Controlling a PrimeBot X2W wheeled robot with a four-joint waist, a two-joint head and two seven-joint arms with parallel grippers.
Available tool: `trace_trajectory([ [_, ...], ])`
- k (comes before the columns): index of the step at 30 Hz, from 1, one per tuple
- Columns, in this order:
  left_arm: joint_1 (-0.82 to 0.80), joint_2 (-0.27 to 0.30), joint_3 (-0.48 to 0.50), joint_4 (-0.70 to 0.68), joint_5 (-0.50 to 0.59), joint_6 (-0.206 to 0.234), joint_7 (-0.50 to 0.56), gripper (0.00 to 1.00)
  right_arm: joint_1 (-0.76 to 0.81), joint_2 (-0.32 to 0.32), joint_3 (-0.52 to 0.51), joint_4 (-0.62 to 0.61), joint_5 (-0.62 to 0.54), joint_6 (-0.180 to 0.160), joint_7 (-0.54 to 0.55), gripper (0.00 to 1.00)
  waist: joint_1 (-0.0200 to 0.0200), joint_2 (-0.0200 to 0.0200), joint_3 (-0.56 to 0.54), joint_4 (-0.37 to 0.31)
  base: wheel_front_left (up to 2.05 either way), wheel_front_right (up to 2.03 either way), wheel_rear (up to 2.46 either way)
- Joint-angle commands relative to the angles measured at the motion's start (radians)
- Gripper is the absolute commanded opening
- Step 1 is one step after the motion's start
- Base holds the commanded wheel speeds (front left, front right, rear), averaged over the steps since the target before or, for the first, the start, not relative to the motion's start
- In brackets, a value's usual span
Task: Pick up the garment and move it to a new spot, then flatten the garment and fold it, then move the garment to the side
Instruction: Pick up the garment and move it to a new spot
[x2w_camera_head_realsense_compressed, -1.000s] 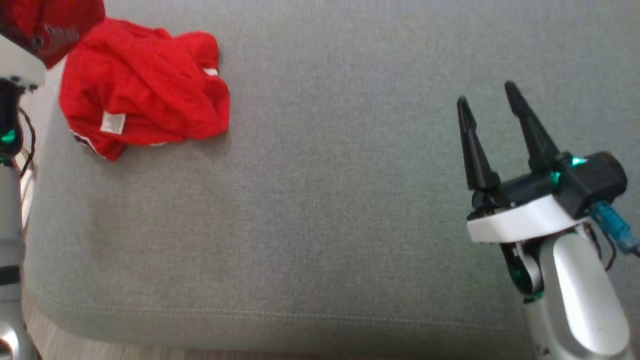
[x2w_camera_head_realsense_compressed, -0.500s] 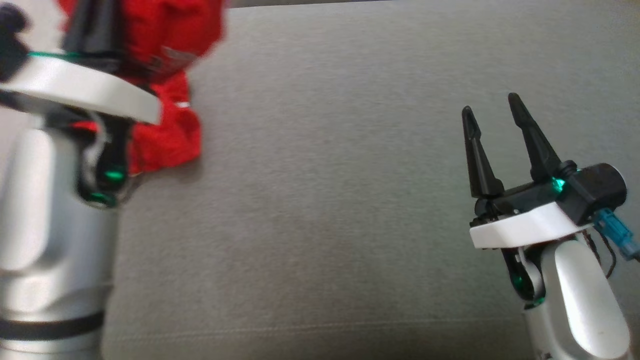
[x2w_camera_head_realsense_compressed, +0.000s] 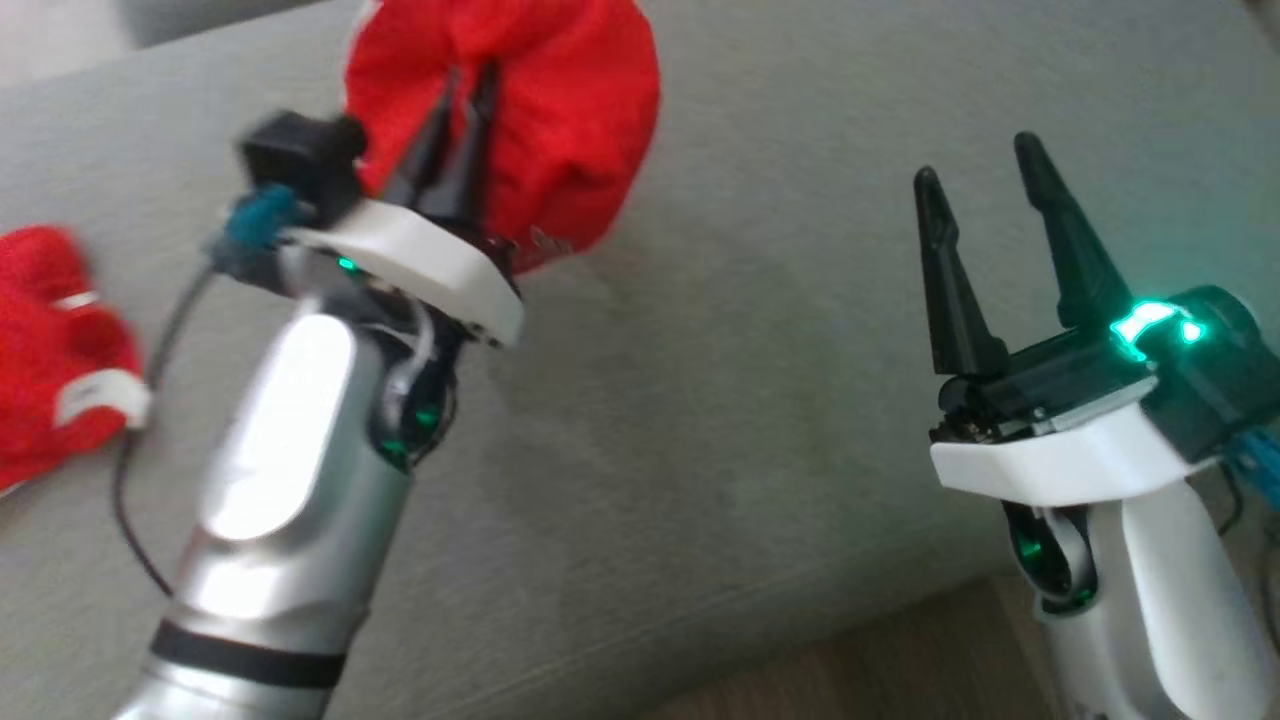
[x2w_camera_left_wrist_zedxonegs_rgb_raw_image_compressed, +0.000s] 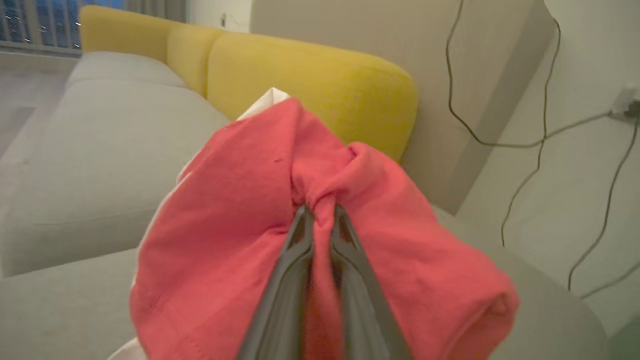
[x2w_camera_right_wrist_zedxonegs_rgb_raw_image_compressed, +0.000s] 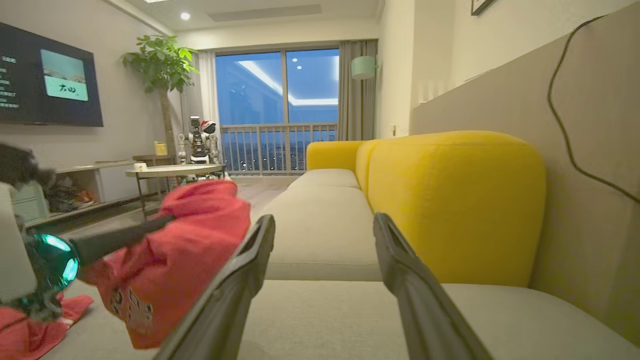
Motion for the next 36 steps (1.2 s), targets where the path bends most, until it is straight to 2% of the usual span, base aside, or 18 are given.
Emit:
trace_trajectory([
  [1,-0.063,0.005,0.009,-0.003,0.021,-0.005,-0.018,0.0,-0.032,0.003,0.024,-0.049,0.015,0.0,-0.008,1.0,-0.0001,0.0,0.063,-0.095,0.0,0.0,0.0],
  [5,-0.091,-0.011,-0.034,0.126,0.052,-0.002,-0.049,0.0,-0.027,0.003,0.033,-0.07,0.039,0.0,-0.009,1.0,-0.0001,0.0,0.095,-0.156,0.0,0.0,0.0],
  [6,-0.099,-0.016,-0.04,0.155,0.053,0.001,-0.057,0.4,-0.026,0.003,0.032,-0.073,0.043,0.0,-0.009,1.0,-0.0001,0.0,0.1,-0.165,0.0,0.0,0.0],
  [7,-0.099,-0.016,-0.04,0.155,0.053,0.001,-0.057,0.4,-0.026,0.003,0.032,-0.073,0.043,0.0,-0.009,1.0,-0.0001,0.0,0.1,-0.165,0.0,0.0,0.0],
  [8,-0.108,-0.02,-0.045,0.181,0.055,0.006,-0.068,1.0,-0.024,0.003,0.03,-0.075,0.047,0.0,-0.009,1.0,-0.0001,0.0,0.104,-0.172,0.0,0.0,0.0],
  [13,-0.149,-0.034,-0.047,0.266,0.032,0.009,-0.127,1.0,-0.02,0.003,0.017,-0.076,0.051,0.0,-0.009,1.0,-0.0001,0.0,0.104,-0.171,0.0,0.0,0.0],
  [18,-0.167,-0.04,-0.022,0.254,-0.001,0.011,-0.18,1.0,-0.015,0.003,0.018,-0.063,0.025,0.0,-0.009,1.0,-0.0001,0.0,0.069,-0.105,0.0,0.0,0.0],
  [23,-0.113,-0.011,0.025,0.155,0.0,0.011,-0.198,1.0,0.0,0.003,0.014,-0.041,-0.009,0.0,-0.009,1.0,-0.0001,0.0,0.009,-0.002,0.0,0.0,0.0],
  [31,0.111,0.067,0.06,-0.062,0.098,0.037,-0.2,1.0,0.049,0.003,-0.005,0.03,-0.067,0.0,-0.009,1.0,-0.0001,0.0,-0.068,0.173,0.0,0.0,0.0],
  [34,0.221,0.059,0.099,-0.131,0.094,0.059,-0.2,1.0,0.065,0.003,-0.023,0.049,-0.072,0.0,-0.009,1.0,-0.0001,0.0,-0.088,0.22,0.0,0.0,0.0],
  [36,0.294,0.054,0.105,-0.171,0.107,0.055,-0.2,1.0,0.078,0.003,-0.037,0.06,-0.075,0.0,-0.009,1.0,-0.0001,0.0,-0.097,0.246,0.0,0.0,0.0],
])
